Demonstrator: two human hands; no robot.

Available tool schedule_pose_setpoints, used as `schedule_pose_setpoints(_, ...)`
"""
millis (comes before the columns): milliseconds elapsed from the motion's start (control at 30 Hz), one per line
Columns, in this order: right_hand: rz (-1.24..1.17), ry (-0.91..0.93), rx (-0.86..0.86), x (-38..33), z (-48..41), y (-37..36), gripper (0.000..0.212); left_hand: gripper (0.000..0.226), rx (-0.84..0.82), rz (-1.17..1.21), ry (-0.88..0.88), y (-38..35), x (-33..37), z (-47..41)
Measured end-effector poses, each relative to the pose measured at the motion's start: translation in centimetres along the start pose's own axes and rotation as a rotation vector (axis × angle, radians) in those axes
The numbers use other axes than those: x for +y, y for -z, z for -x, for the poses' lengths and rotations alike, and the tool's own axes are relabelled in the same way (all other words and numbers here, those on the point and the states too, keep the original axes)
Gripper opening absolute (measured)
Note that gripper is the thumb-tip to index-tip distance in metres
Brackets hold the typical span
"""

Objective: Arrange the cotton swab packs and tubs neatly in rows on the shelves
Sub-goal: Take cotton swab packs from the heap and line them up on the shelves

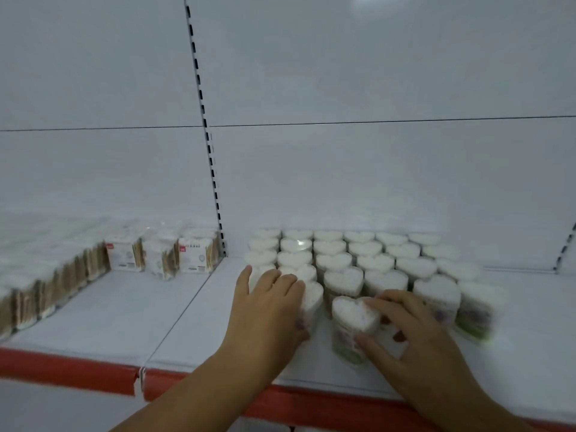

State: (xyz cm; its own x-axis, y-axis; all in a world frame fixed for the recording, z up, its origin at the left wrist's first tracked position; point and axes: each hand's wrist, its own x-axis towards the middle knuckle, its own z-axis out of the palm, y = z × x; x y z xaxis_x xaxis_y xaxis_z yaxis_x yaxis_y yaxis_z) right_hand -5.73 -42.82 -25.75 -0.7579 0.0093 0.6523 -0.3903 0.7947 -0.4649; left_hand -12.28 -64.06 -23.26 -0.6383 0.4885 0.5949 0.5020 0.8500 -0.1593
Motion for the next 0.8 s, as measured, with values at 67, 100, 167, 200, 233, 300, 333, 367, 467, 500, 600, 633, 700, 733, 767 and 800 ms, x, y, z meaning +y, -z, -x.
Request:
schedule_pose_setpoints(67, 0.002, -0.049, 0.048, -0.7, 0.2, -1.1, 0.042, 0.059, 0.015, 0.023, -0.019, -0.3, -0.6, 0.0)
schedule_pose_setpoints(100, -0.004, -0.071, 0.069, -1.1, 0.4, -1.6, 0.040, 0.059, 0.006, 0.038, -0.029, -0.4, -0.8, 0.0)
schedule_pose_setpoints(167, 0.005, -0.102, 0.091, -1.6, 0.5, -2.3, 0.037, 0.061, -0.029, 0.070, -0.043, -0.4, -1.0, 0.0)
schedule_pose_setpoints(200, 0.023, -0.120, 0.092, -1.8, 0.6, -2.4, 0.038, 0.062, -0.053, 0.085, -0.046, -0.3, -1.1, 0.0)
schedule_pose_setpoints(233, 0.043, -0.135, 0.098, -1.9, 0.7, -2.5, 0.039, 0.063, -0.079, 0.098, -0.046, -0.2, -1.2, 0.0)
schedule_pose_setpoints(300, 0.084, -0.149, 0.125, -1.8, 1.0, -2.5, 0.040, 0.064, -0.130, 0.117, -0.038, 0.2, -1.3, 0.2)
schedule_pose_setpoints(333, 0.103, -0.156, 0.154, -1.7, 1.2, -2.5, 0.038, 0.063, -0.165, 0.120, -0.048, 0.5, -1.3, 0.3)
schedule_pose_setpoints(367, 0.123, -0.165, 0.186, -1.6, 1.3, -2.6, 0.036, 0.061, -0.198, 0.128, -0.061, 0.8, -1.2, 0.3)
schedule_pose_setpoints(467, 0.219, -0.151, 0.241, -1.4, 1.3, -3.1, 0.032, 0.056, -0.194, 0.172, -0.104, 1.0, -1.6, 0.0)
schedule_pose_setpoints(500, 0.249, -0.128, 0.247, -1.4, 1.3, -3.2, 0.031, 0.055, -0.189, 0.181, -0.106, 1.0, -1.8, -0.1)
schedule_pose_setpoints(600, 0.273, -0.099, 0.236, -1.3, 1.1, -3.3, 0.036, 0.053, -0.165, 0.219, -0.114, 1.4, -2.2, -0.2)
schedule_pose_setpoints(633, 0.261, -0.098, 0.233, -1.4, 1.1, -3.3, 0.037, 0.052, -0.144, 0.220, -0.129, 0.9, -2.4, -0.1)
schedule_pose_setpoints(700, 0.223, -0.093, 0.228, -1.7, 1.2, -3.1, 0.035, 0.051, -0.100, 0.203, -0.136, 0.5, -2.4, -0.1)
schedule_pose_setpoints(733, 0.207, -0.090, 0.223, -1.8, 1.3, -3.1, 0.035, 0.051, -0.094, 0.200, -0.136, 0.4, -2.5, -0.1)
schedule_pose_setpoints(767, 0.196, -0.091, 0.214, -2.0, 1.3, -3.1, 0.036, 0.050, -0.075, 0.198, -0.141, 0.5, -2.5, -0.2)
schedule_pose_setpoints(800, 0.184, -0.094, 0.206, -2.2, 1.4, -3.0, 0.037, 0.047, -0.062, 0.199, -0.143, 0.6, -2.5, -0.1)
